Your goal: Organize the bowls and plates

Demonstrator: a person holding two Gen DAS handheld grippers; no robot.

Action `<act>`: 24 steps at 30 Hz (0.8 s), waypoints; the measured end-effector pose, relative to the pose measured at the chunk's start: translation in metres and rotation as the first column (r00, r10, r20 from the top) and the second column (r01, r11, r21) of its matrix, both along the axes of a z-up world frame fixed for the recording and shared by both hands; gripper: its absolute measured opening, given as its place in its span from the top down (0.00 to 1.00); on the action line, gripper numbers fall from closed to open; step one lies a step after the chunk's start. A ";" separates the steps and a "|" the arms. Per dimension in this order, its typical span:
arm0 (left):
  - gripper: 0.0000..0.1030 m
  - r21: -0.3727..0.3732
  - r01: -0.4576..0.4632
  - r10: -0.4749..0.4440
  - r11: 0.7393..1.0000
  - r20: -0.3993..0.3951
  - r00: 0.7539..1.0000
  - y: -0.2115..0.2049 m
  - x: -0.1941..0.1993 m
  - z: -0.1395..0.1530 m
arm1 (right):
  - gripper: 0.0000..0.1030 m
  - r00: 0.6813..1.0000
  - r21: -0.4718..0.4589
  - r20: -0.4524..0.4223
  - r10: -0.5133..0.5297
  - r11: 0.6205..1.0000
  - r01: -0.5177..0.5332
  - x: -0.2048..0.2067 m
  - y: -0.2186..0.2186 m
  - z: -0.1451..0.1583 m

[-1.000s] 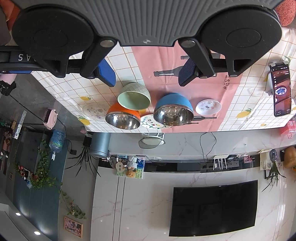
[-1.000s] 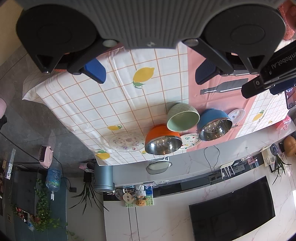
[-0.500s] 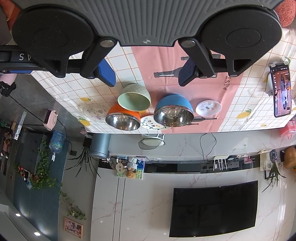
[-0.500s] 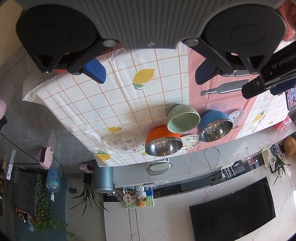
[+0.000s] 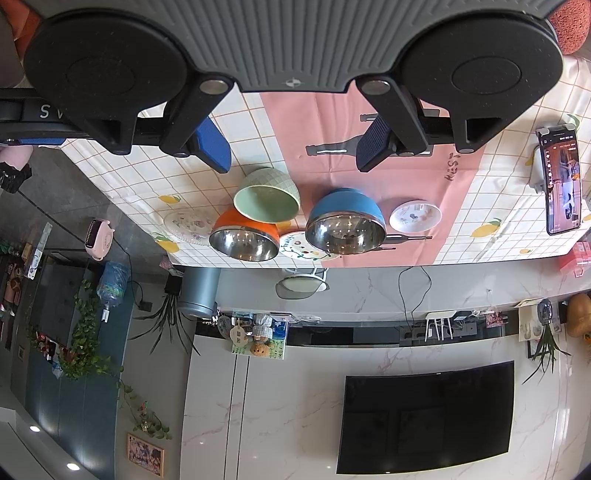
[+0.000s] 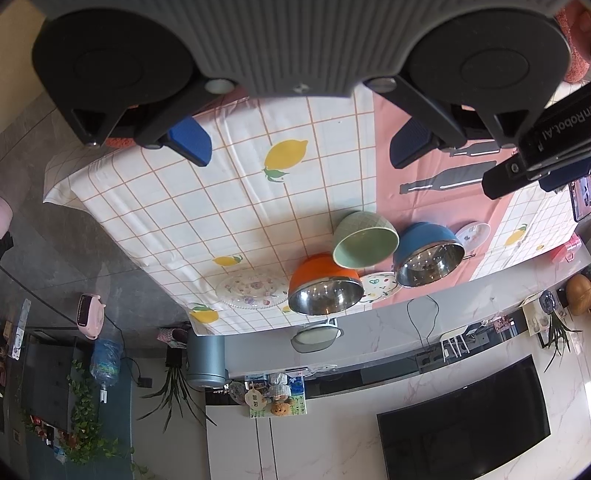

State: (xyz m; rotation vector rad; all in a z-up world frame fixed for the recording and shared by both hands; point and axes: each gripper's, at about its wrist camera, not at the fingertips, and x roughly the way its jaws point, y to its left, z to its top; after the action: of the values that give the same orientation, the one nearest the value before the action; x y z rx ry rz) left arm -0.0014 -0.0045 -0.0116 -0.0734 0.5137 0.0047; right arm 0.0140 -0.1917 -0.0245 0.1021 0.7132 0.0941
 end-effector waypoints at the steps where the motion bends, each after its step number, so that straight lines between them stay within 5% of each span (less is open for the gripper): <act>1: 0.12 0.000 0.000 0.000 1.000 0.000 1.000 0.000 0.000 0.000 | 0.02 1.000 0.001 -0.002 0.000 1.000 0.000 0.001 0.000 0.000; 15: 0.13 -0.045 0.012 -0.013 0.999 -0.014 1.000 0.004 0.000 -0.006 | 0.02 1.000 -0.011 -0.009 0.020 1.000 -0.020 0.007 0.002 -0.003; 24: 0.29 -0.091 0.016 -0.022 0.996 -0.063 0.998 0.029 0.042 -0.002 | 0.03 0.997 -0.017 0.022 0.074 0.997 -0.074 0.042 0.007 -0.013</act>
State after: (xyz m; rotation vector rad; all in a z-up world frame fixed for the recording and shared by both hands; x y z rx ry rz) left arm 0.0407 0.0244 -0.0135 -0.1569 0.5784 -0.0348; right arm 0.0562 -0.1852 -0.0372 0.0587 0.6947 0.1600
